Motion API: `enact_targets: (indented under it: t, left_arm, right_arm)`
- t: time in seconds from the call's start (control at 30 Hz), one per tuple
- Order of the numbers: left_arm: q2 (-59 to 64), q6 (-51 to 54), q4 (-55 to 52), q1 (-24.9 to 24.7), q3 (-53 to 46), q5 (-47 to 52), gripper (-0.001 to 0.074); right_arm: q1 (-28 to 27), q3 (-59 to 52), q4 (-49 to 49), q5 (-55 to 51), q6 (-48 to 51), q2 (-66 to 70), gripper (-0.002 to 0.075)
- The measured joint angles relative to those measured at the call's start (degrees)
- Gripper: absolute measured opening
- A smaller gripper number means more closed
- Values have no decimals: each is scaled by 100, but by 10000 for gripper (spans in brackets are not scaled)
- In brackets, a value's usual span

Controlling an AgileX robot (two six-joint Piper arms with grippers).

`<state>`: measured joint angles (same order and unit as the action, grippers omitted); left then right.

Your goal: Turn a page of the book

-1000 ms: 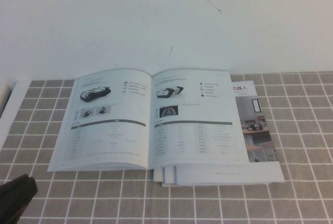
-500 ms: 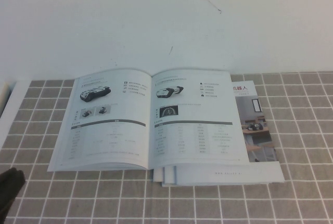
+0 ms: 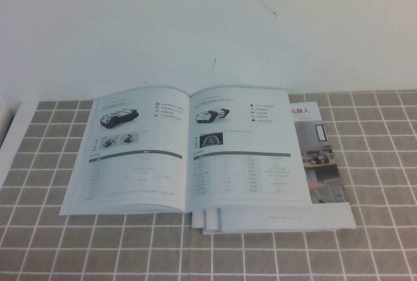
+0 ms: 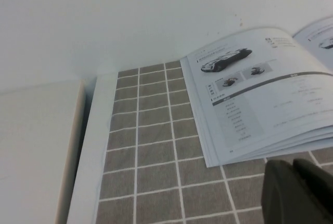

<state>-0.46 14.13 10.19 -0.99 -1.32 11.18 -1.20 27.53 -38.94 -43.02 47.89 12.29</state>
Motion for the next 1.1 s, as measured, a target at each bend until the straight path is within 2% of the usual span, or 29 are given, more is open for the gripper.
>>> enact_targets:
  t: [0.2,1.1]
  left_arm:
    - [-8,-11,-167,13,11,664,-4]
    - [-21,-24,13,13,24,721,-4]
  right_arm:
    - [0,0,0,0,0,-12,-2]
    - [0,0,0,0,-12,-12,-2]
